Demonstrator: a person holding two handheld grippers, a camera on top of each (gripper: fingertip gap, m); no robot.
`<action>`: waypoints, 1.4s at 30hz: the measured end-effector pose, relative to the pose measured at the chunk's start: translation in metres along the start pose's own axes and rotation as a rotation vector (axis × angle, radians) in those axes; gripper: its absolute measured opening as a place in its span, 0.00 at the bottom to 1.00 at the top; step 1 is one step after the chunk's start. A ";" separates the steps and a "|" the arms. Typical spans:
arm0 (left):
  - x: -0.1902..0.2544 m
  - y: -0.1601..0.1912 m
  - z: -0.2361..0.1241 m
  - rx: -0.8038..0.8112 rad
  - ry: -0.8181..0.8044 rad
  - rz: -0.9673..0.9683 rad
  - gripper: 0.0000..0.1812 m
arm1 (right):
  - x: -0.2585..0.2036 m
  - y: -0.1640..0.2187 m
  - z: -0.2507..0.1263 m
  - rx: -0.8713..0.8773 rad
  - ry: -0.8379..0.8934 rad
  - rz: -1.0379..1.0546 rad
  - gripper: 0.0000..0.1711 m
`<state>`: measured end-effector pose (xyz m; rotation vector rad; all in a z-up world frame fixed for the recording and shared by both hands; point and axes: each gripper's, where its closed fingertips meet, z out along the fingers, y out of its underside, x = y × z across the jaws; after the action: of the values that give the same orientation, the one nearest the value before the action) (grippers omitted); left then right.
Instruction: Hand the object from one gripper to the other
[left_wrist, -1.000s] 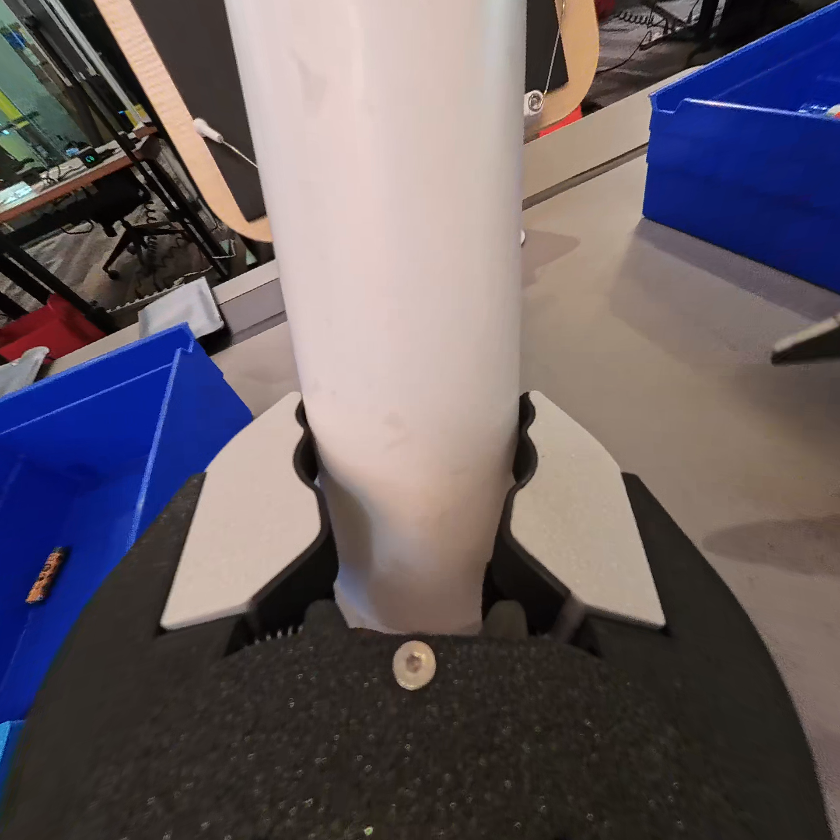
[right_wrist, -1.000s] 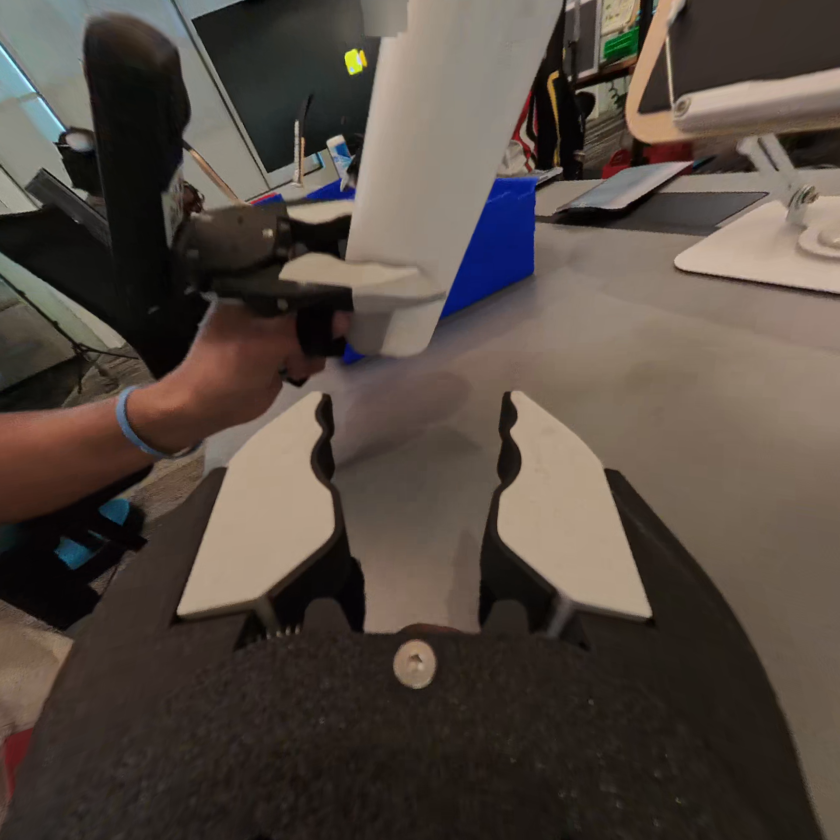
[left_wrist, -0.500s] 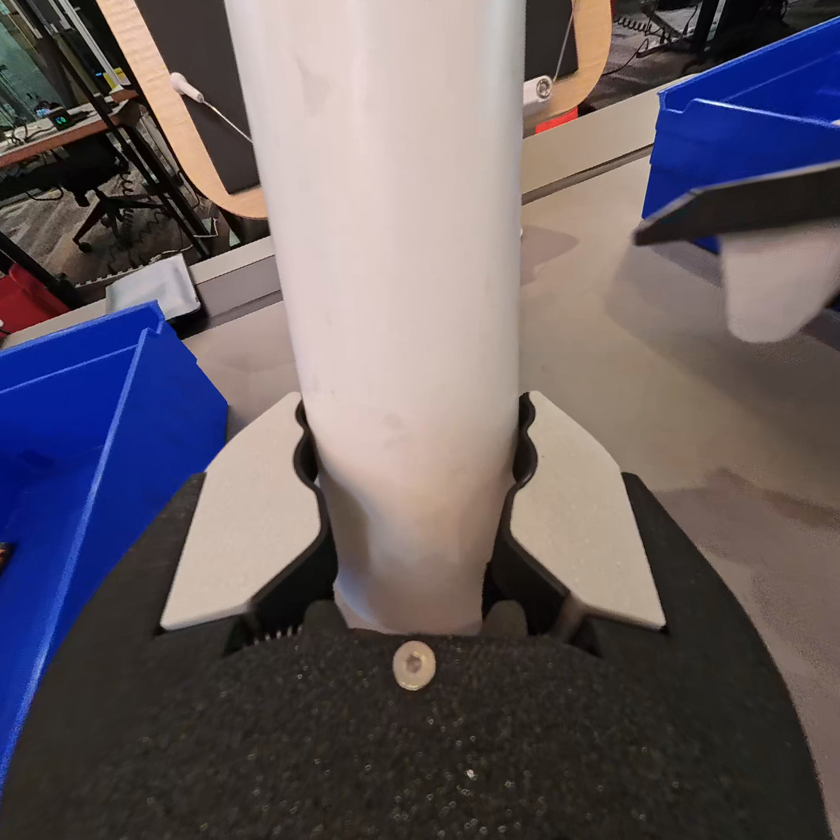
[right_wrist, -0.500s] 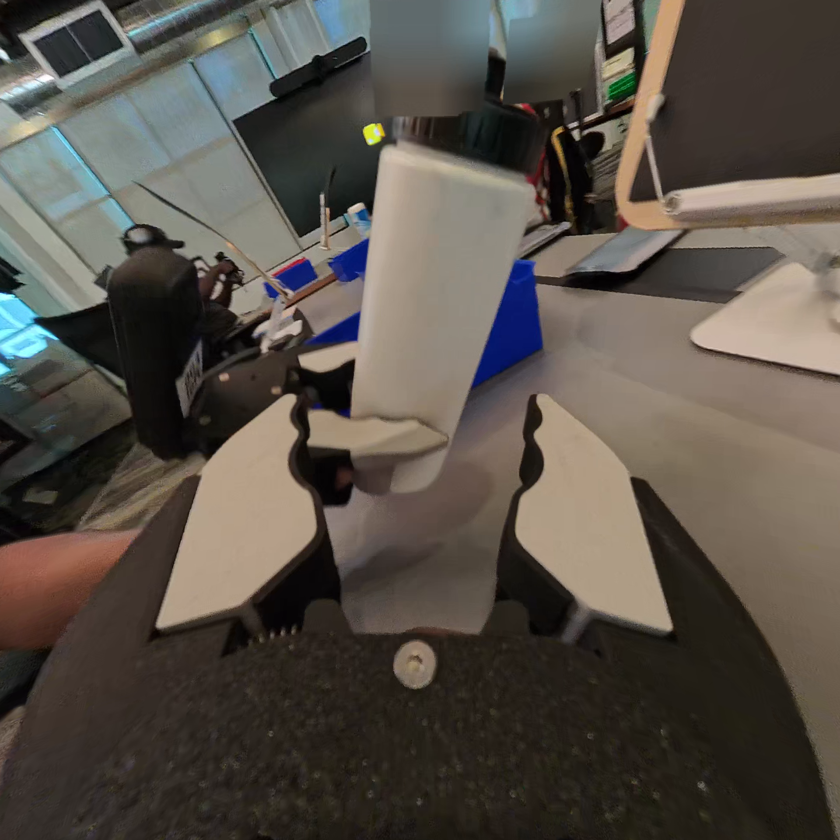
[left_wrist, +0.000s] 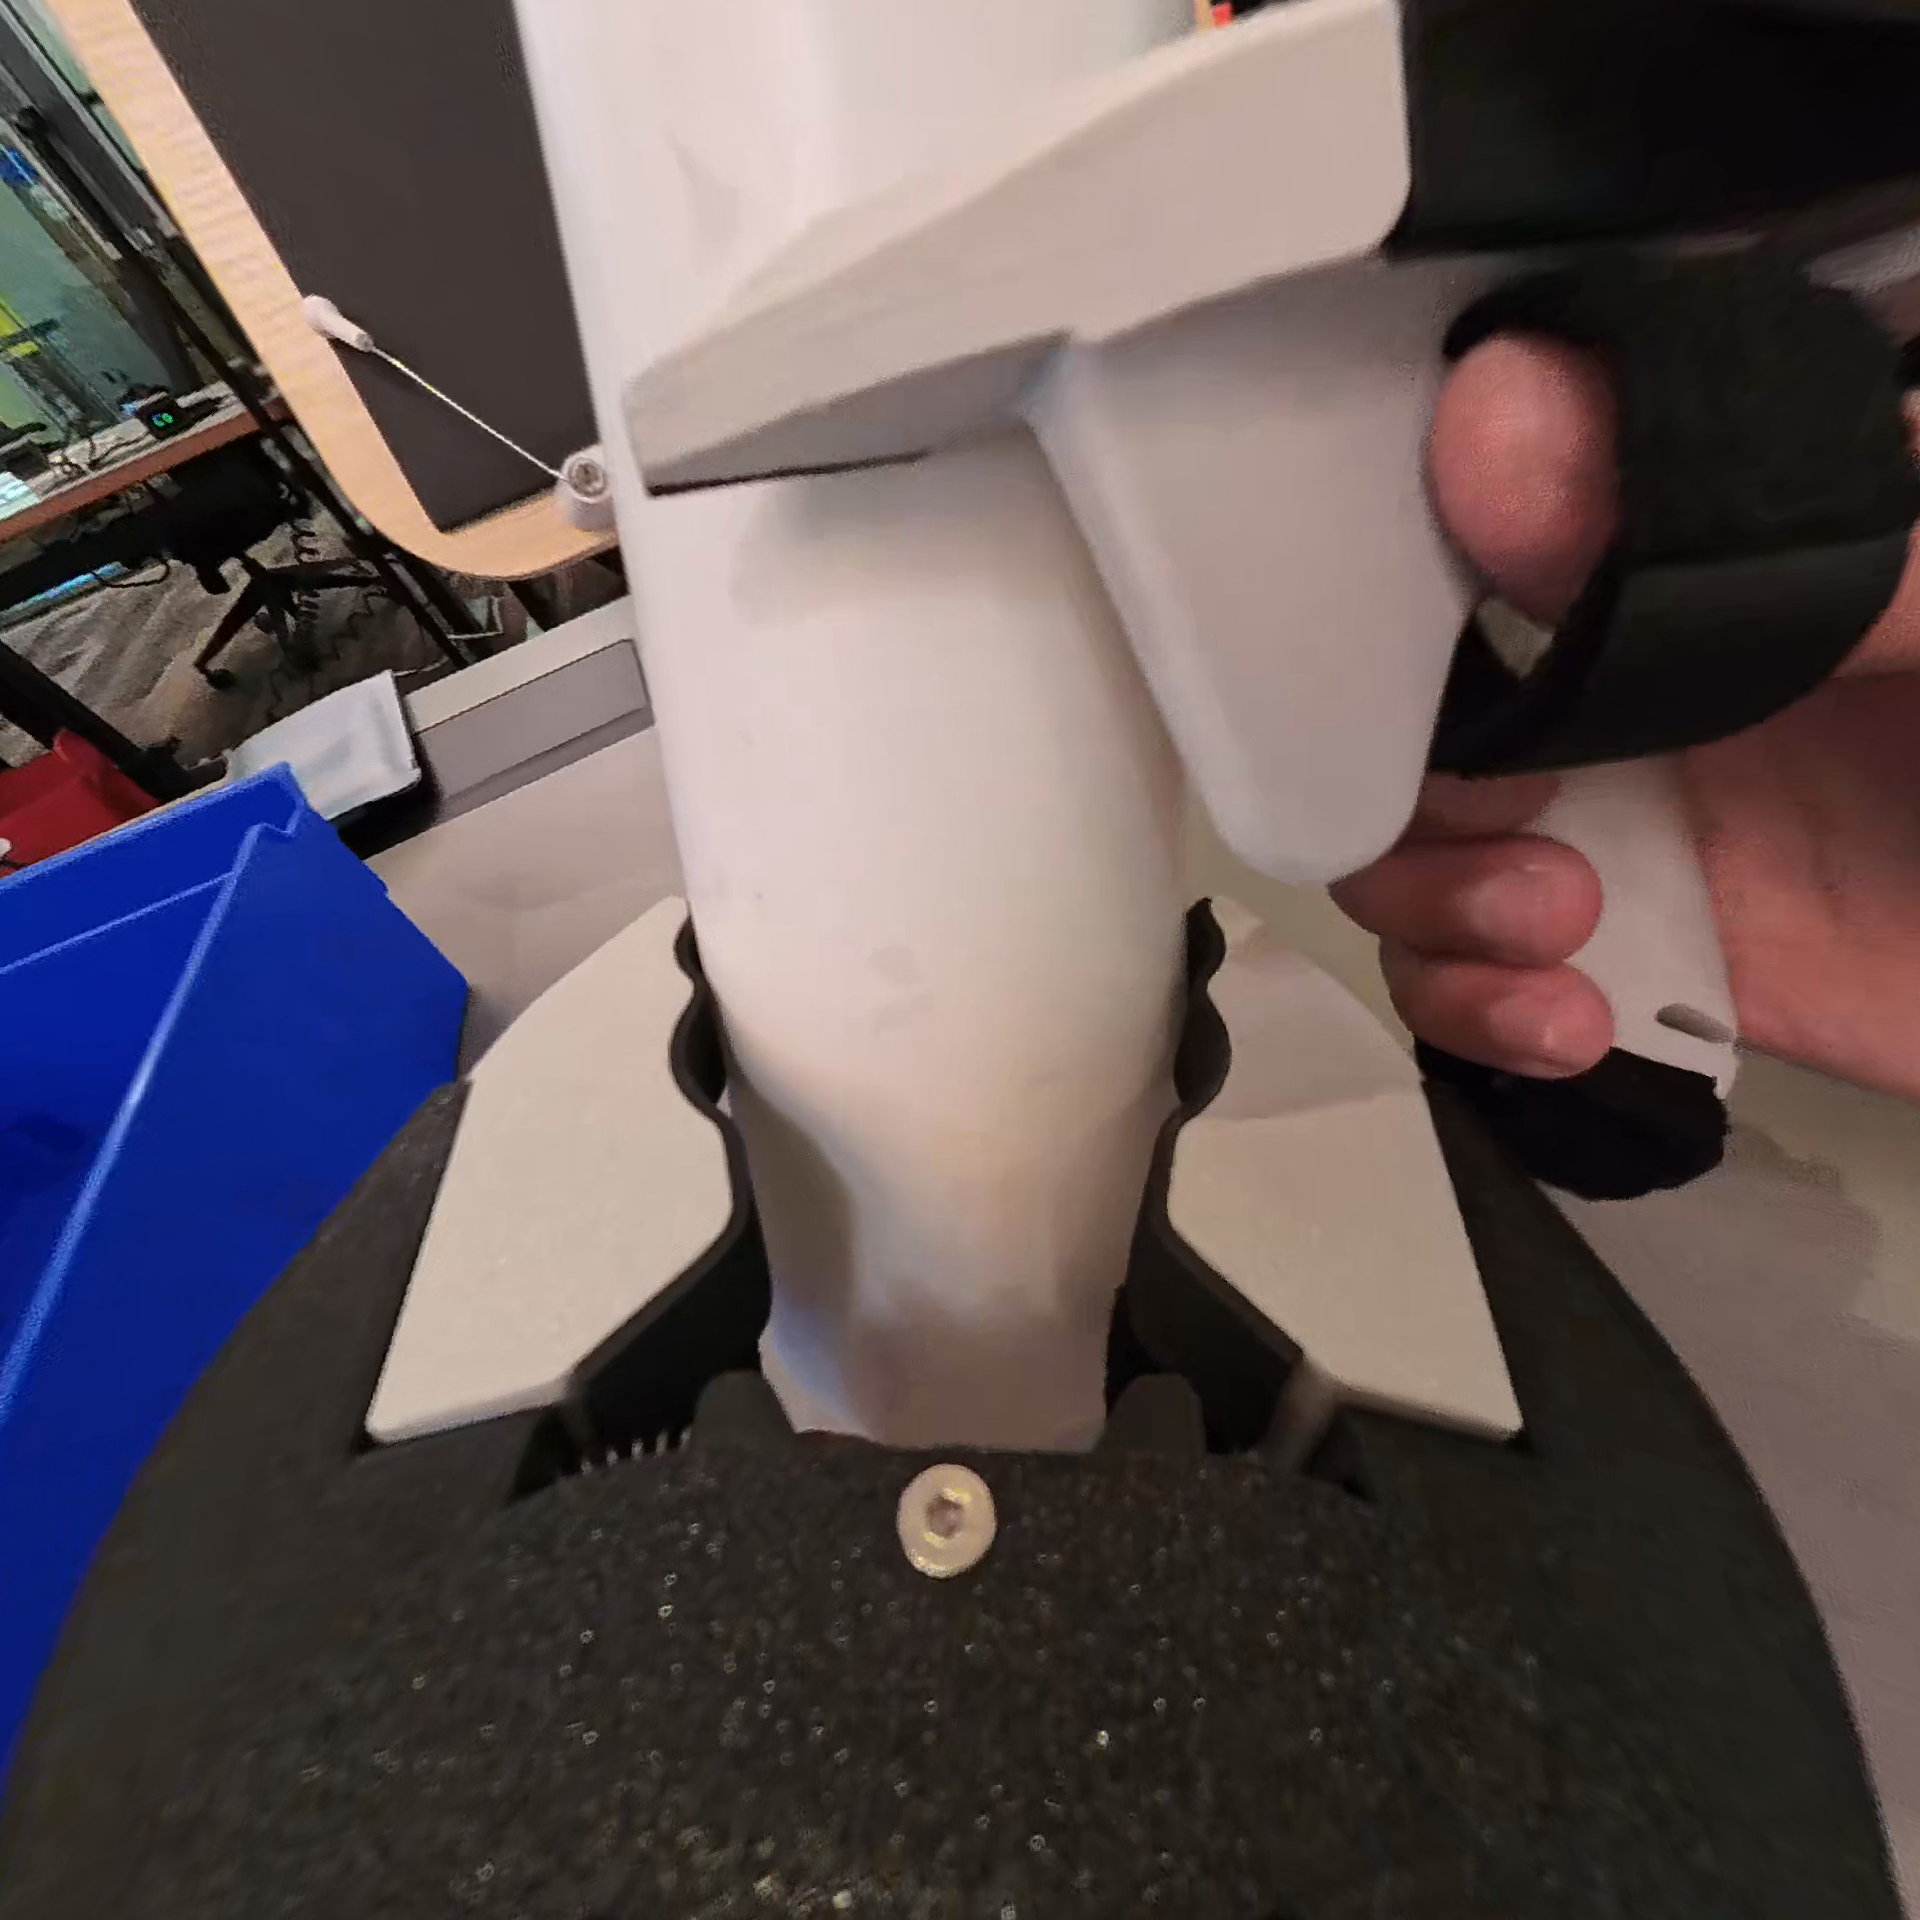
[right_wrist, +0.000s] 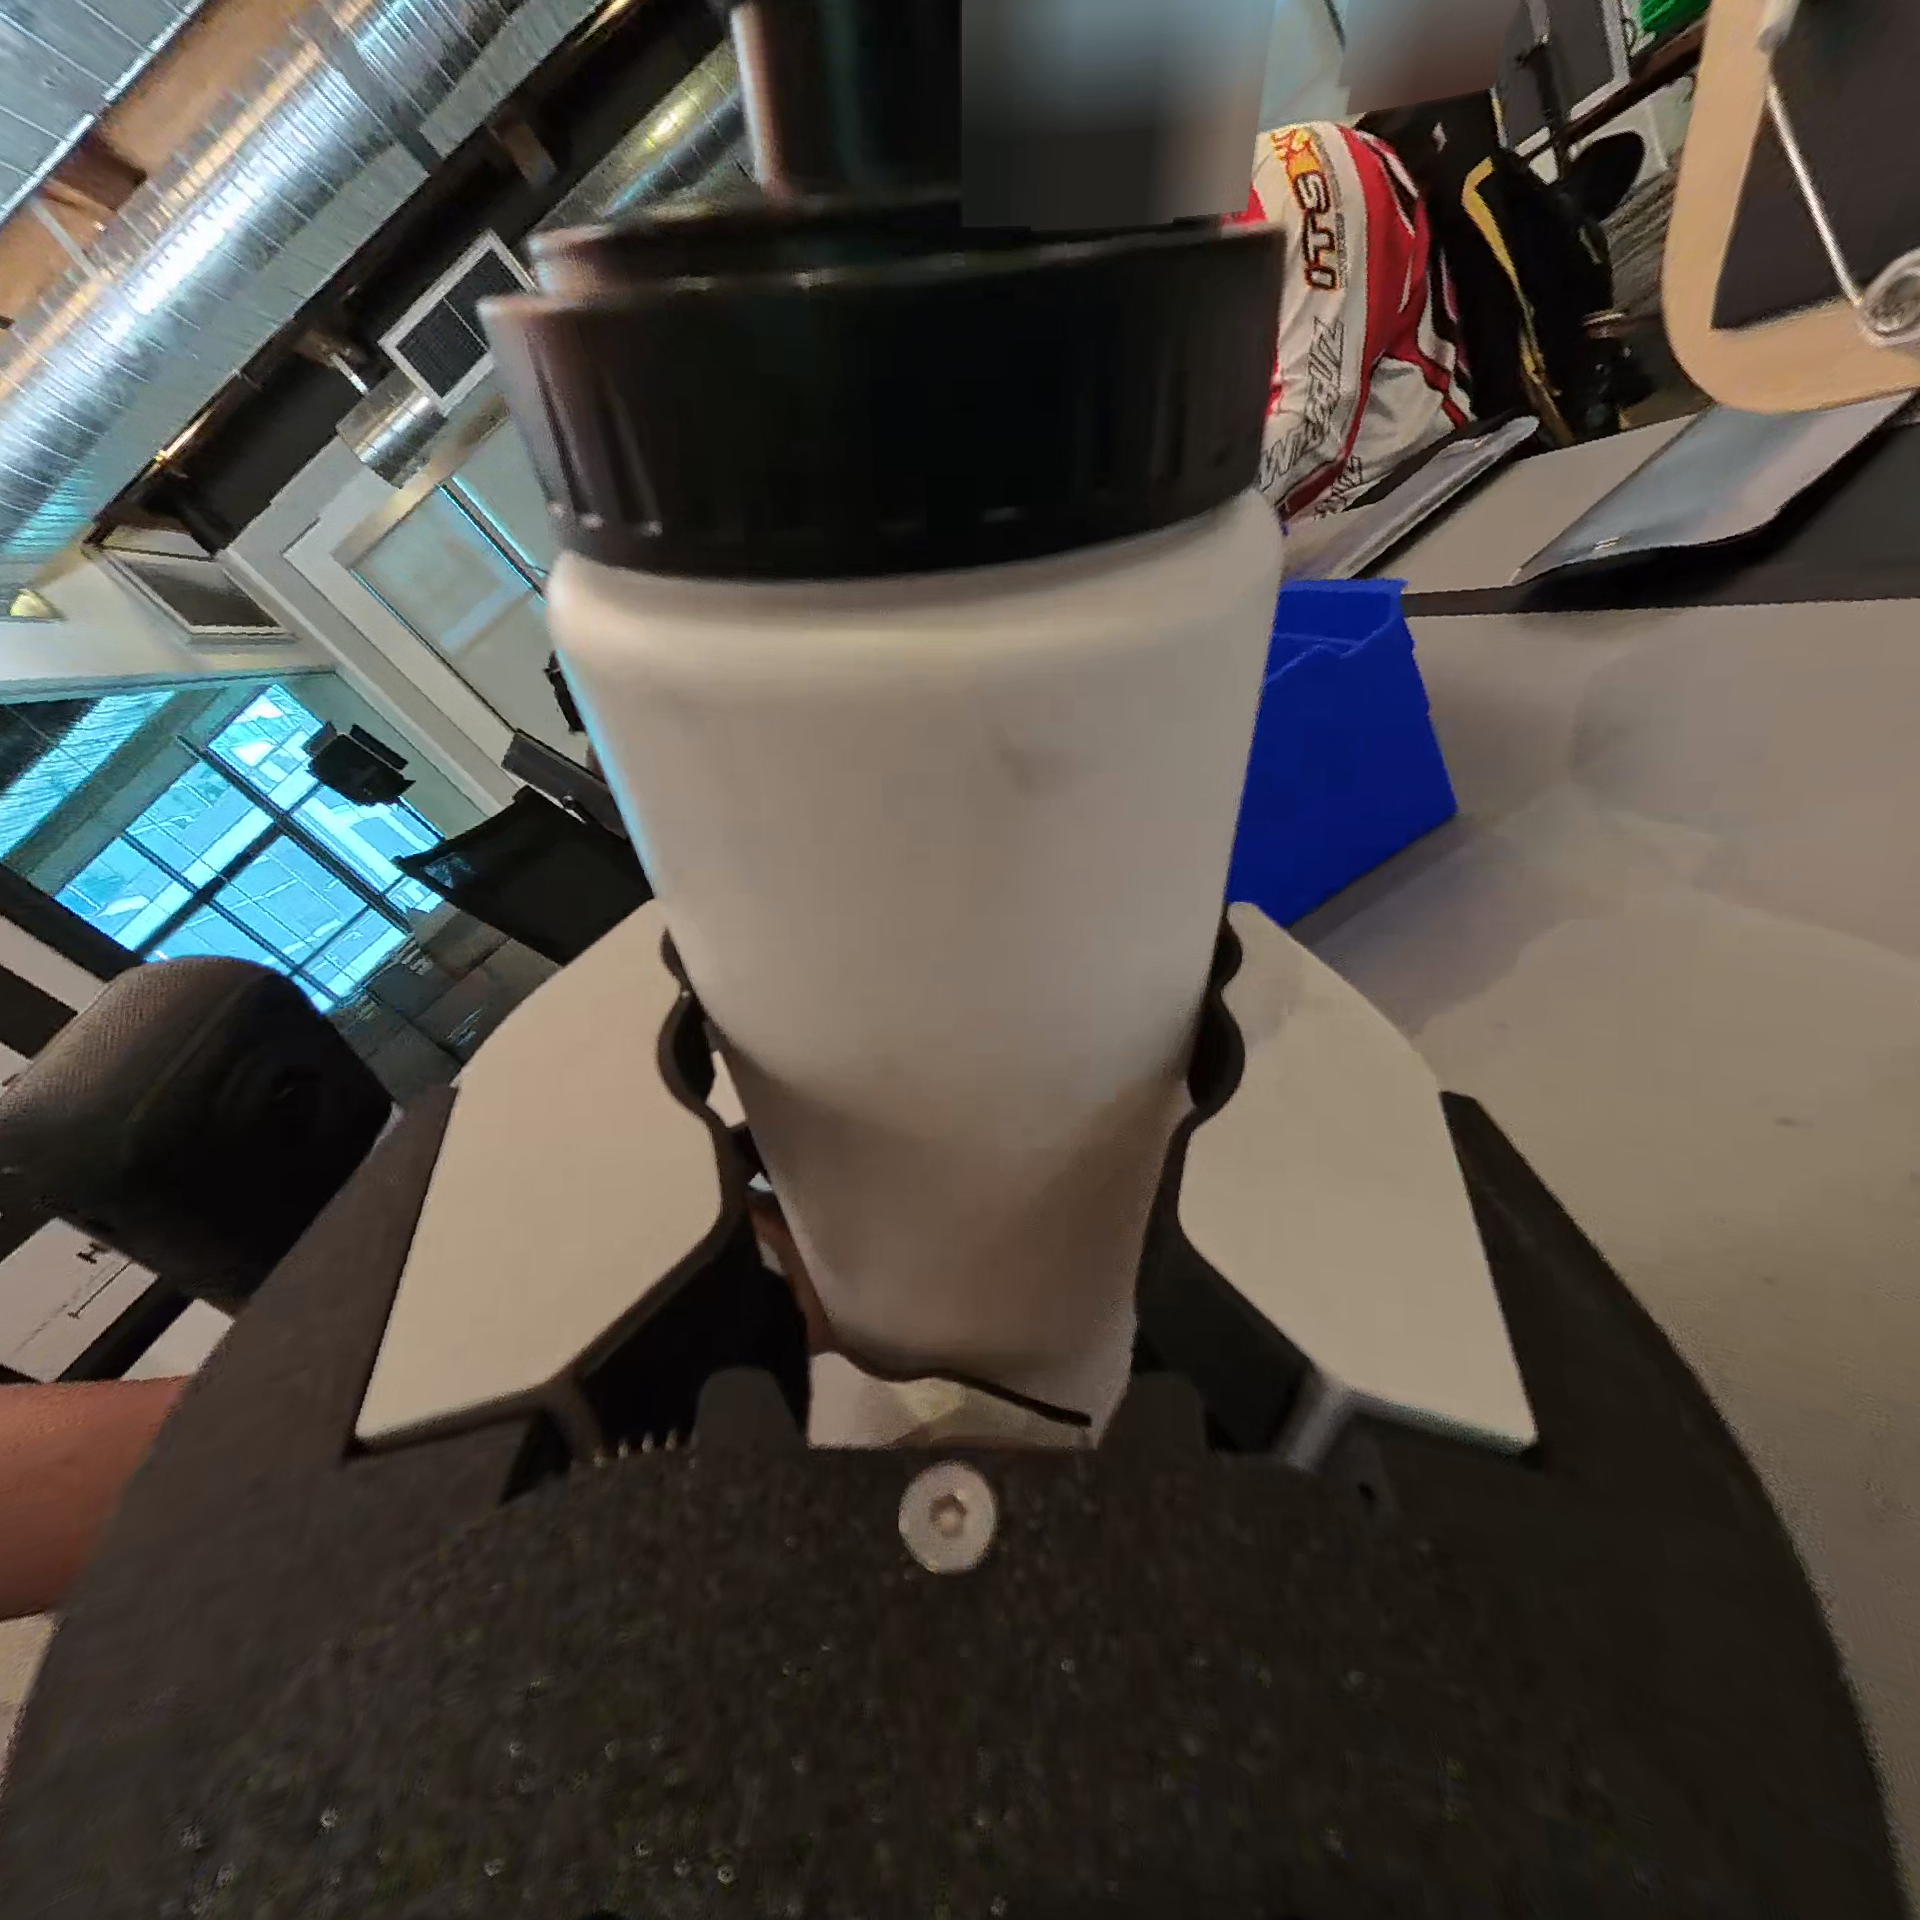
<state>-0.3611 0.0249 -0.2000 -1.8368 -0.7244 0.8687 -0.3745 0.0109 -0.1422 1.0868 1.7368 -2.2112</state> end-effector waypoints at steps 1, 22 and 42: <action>0.003 0.001 0.001 0.000 0.024 -0.007 0.47 | 0.002 0.002 -0.003 -0.015 0.010 -0.001 0.53; 0.049 -0.024 -0.120 0.341 0.097 0.117 0.56 | -0.031 -0.004 -0.084 0.463 -0.307 0.722 0.52; 0.046 -0.016 -0.117 0.336 0.135 0.111 0.49 | -0.041 0.036 -0.058 0.291 -0.372 0.794 0.52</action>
<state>-0.2413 0.0084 -0.1622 -1.6251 -0.3682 0.8703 -0.2998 0.0379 -0.1507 1.0677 0.6674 -1.9731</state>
